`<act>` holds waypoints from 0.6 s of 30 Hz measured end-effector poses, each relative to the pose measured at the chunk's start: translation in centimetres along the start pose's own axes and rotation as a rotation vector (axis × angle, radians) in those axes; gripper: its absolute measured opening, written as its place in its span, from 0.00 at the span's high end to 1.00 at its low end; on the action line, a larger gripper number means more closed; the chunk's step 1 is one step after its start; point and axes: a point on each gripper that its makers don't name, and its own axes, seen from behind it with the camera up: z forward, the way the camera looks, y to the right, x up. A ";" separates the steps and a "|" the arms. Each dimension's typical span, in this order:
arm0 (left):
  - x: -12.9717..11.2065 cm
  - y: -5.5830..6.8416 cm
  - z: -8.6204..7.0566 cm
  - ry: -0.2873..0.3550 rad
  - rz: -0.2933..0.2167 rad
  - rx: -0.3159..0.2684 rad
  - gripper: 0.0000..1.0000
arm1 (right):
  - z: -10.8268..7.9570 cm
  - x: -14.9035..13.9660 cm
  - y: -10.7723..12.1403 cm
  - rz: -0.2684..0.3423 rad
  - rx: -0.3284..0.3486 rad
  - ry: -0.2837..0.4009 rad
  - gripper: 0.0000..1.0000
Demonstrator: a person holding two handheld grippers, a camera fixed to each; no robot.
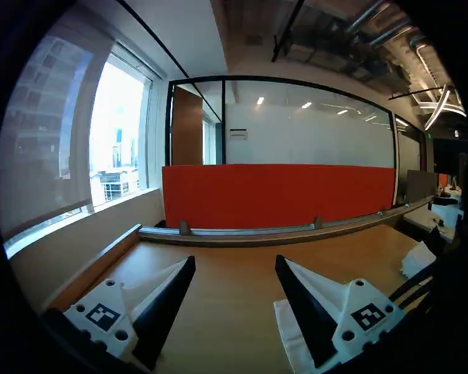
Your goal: Fold towel
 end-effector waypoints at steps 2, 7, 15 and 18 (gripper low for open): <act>0.3 0.2 -0.1 -0.010 0.002 -0.013 0.05 | 0.0 0.4 -0.8 -0.011 0.030 -0.009 0.00; 0.3 1.2 -0.1 -0.049 0.010 -0.063 0.05 | 0.1 0.9 -3.1 -0.055 0.122 -0.037 0.00; -1.1 3.3 0.0 -0.126 0.057 -0.158 0.05 | 0.2 0.9 -6.4 -0.109 0.258 -0.080 0.00; -1.4 3.8 0.1 -0.140 0.063 -0.181 0.05 | 0.3 0.8 -7.1 -0.121 0.282 -0.094 0.00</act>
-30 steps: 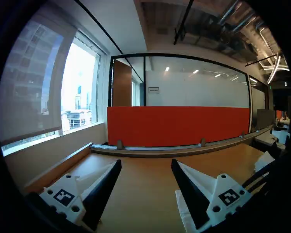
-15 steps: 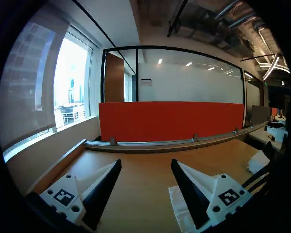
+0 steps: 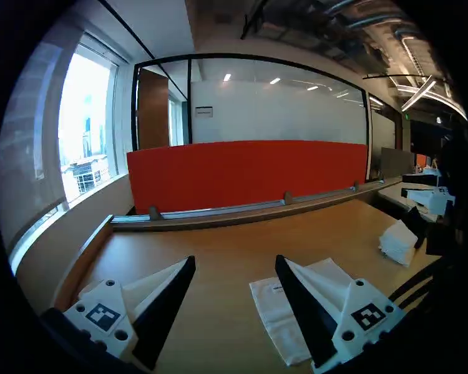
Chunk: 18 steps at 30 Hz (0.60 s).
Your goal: Fold towel
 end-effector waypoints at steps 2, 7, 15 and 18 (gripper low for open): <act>-0.2 0.2 0.1 -0.008 0.002 -0.010 0.05 | 0.1 -0.1 -0.4 -0.008 0.010 -0.008 0.00; -1.0 1.0 0.3 -0.029 0.006 -0.041 0.05 | 0.5 -0.8 -1.2 -0.016 0.033 -0.033 0.00; -4.2 3.0 0.7 -0.090 0.039 -0.106 0.05 | 0.6 -3.8 -2.6 -0.031 0.069 -0.100 0.00; -5.6 3.8 0.8 -0.117 0.049 -0.125 0.05 | 0.4 -5.3 -3.1 -0.031 0.082 -0.131 0.00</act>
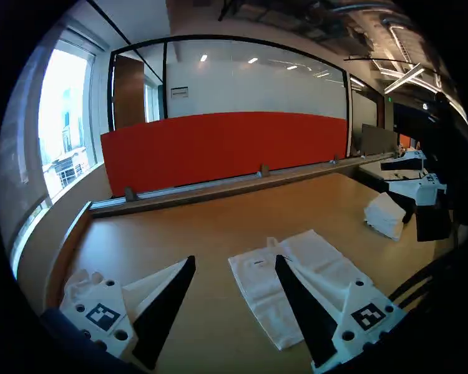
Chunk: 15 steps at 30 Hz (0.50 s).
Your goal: Fold towel
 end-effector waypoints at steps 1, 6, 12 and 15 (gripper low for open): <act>-0.4 0.3 0.1 -0.008 0.001 -0.006 0.05 | 0.0 -0.6 -0.2 0.002 0.004 -0.012 0.00; -2.5 1.7 0.6 -0.048 0.006 -0.042 0.05 | 0.0 -3.7 -1.0 0.003 0.024 -0.078 0.00; -5.5 2.8 1.4 -0.110 0.009 -0.069 0.05 | 0.1 -7.4 -1.8 -0.004 0.040 -0.144 0.00; -7.2 3.4 1.8 -0.141 0.004 -0.083 0.05 | 0.3 -9.1 -2.2 0.001 0.049 -0.172 0.00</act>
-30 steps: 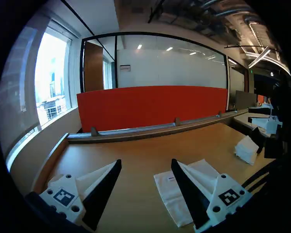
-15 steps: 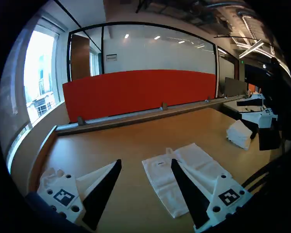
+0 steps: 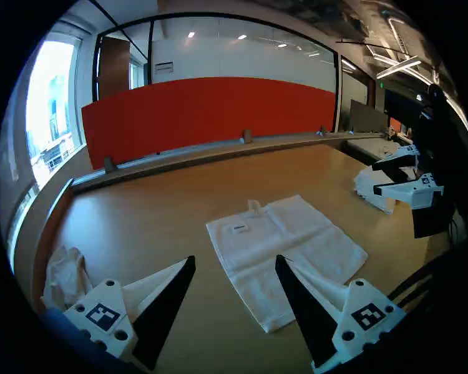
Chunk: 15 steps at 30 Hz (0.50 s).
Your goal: Fold towel
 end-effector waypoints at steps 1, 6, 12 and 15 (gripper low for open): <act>-0.5 0.2 0.2 -0.010 -0.002 -0.005 0.05 | 0.1 -0.5 -0.1 0.003 0.002 -0.008 0.00; -3.1 1.1 1.1 -0.061 -0.006 -0.023 0.05 | 0.8 -3.5 -0.4 0.011 0.013 -0.057 0.00; -5.9 2.4 2.0 -0.118 0.005 -0.046 0.05 | 1.4 -6.9 -1.5 0.008 0.035 -0.112 0.00; -7.4 2.9 2.5 -0.150 0.010 -0.056 0.05 | 1.8 -8.5 -2.0 0.001 0.046 -0.140 0.00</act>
